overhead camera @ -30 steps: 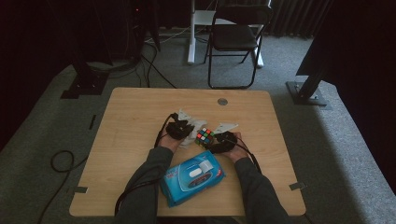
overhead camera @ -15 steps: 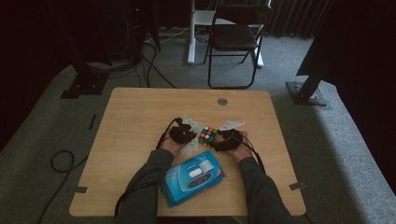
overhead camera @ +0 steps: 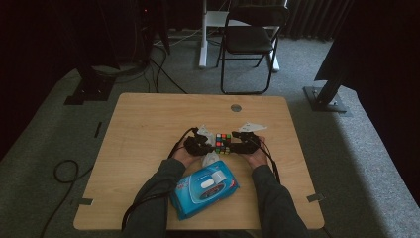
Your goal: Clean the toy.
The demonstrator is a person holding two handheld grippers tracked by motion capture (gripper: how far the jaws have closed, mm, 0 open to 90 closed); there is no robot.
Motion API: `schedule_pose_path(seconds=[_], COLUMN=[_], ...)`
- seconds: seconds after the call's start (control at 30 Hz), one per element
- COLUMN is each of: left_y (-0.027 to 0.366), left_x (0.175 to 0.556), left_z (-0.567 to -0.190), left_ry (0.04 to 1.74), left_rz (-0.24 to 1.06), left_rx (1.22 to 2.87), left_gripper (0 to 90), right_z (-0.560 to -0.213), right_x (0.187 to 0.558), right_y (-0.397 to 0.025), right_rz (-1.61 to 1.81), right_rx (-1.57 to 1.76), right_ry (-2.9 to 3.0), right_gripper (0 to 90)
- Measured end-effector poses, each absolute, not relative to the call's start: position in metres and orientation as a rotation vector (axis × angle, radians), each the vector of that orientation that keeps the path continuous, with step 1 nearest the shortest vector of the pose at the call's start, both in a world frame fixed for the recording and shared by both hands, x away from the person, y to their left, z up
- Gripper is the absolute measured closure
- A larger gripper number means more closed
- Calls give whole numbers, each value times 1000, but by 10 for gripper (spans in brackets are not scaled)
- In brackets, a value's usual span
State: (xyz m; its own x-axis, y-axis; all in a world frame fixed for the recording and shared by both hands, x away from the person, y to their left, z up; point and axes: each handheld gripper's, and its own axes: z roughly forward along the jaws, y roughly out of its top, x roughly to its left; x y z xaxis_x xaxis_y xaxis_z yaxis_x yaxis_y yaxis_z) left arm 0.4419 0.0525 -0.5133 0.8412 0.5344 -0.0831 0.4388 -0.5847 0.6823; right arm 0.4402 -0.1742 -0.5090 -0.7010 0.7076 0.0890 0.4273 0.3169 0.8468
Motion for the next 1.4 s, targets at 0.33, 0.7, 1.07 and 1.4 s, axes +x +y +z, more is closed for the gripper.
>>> schedule_pose_path(seconds=[0.33,0.7,1.07,1.4], left_y=[59,58,60,58], left_x=[446,447,449,449], left_z=[-511,-509,-508,-507], left_ry=[776,797,822,808], left_rz=[227,245,250,242], left_rx=[2261,2240,2232,2241], left_gripper=[872,870,869,865], right_z=[-510,-510,-507,-507], right_x=[450,449,445,444], right_y=[-171,-165,-163,-172], right_rz=[1346,1359,1339,1366], right_rx=[1137,1147,1135,1161], right_ry=[2298,2337,2355,2333], right_gripper=[444,513,522,599])
